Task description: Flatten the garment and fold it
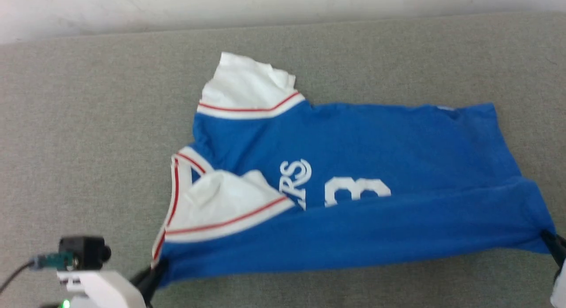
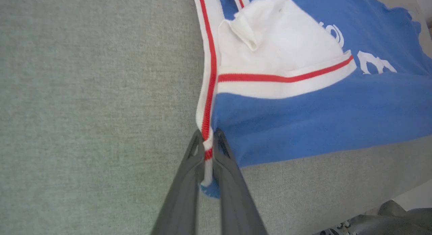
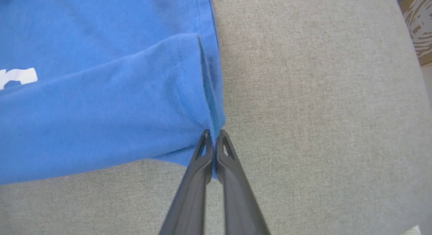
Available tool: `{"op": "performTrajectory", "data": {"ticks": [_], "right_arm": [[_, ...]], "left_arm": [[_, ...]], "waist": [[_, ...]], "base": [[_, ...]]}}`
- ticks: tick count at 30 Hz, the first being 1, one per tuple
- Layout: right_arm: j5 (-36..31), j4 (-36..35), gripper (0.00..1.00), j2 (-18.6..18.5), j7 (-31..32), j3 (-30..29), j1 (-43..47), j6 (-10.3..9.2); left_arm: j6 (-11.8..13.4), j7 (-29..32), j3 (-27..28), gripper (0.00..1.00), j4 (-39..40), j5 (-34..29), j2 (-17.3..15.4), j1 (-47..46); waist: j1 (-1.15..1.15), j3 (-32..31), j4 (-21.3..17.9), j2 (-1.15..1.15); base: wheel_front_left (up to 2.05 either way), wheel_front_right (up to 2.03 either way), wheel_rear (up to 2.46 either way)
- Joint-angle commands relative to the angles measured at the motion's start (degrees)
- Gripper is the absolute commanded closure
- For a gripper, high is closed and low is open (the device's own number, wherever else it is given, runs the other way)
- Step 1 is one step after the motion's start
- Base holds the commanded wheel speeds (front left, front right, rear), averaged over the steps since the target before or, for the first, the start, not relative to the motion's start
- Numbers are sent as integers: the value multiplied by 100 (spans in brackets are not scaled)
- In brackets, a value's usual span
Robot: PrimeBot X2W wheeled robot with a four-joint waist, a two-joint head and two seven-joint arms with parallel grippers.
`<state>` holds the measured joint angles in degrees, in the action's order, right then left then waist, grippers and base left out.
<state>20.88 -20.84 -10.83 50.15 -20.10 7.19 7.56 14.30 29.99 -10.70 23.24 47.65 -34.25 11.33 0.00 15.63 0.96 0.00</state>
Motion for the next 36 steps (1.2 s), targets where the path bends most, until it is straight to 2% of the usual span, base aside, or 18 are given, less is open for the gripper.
{"op": "performTrajectory", "data": {"ticks": [1, 5, 8, 15, 16, 17, 19, 24, 27, 32, 36], "right_arm": [[19, -24, 100, -33, 33, -68, 90, -8], [19, -42, 100, -88, 17, -136, 336, -8], [29, 57, 100, -49, -86, -95, 443, -8], [34, 461, 100, 49, -316, 150, 489, -8], [36, 510, 89, 58, -343, 167, 482, -8], [48, 532, 1, 58, -399, 189, 468, -8], [67, 570, 0, 107, -488, 152, 427, -8], [173, 151, 0, 86, -762, 7, 286, -8], [22, -262, 0, 232, -1203, -296, 43, -8], [-392, -781, 0, 444, -2149, -264, -424, -8], [-613, -881, 0, 548, -2560, 90, -641, -8]], "left_arm": [[77, 32, 51, 100, 32, 51, -35, 159], [175, 7, 77, 100, 203, 222, 62, 699], [109, -123, 13, 100, 122, 309, 226, 811], [-152, -285, -186, 100, -644, 435, 542, 446], [-179, -305, -198, 79, -729, 421, 550, 385], [-199, -334, -200, 60, -794, 399, 554, 328], [-232, -422, -155, 0, -837, 414, 592, 254], [-346, -906, 374, 0, -366, 768, 786, 293], [-319, -1318, 822, 0, 148, 647, 722, 238], [-6, -2079, 1381, 0, 641, -384, 374, -642], [-116, -2127, 1059, 0, 548, -1232, -143, -2010]], "waist": [[0, -50, 25, 0], [0, -34, 56, 0], [0, 8, 99, 0], [0, 26, 143, 0], [0, 20, 144, 0], [0, 10, 147, 0], [0, -28, 141, 0], [0, -94, 88, 0], [0, -57, 35, 0], [0, 192, -65, 0], [0, 551, -164, 0]], "base": [[0, 0, 0], [0, 0, 0], [0, 0, 0], [0, 0, 0], [0, 0, 0], [0, 0, 0], [0, 0, 0], [0, 0, 0], [0, 0, 0], [0, 0, 0], [0, 0, 0]]}}
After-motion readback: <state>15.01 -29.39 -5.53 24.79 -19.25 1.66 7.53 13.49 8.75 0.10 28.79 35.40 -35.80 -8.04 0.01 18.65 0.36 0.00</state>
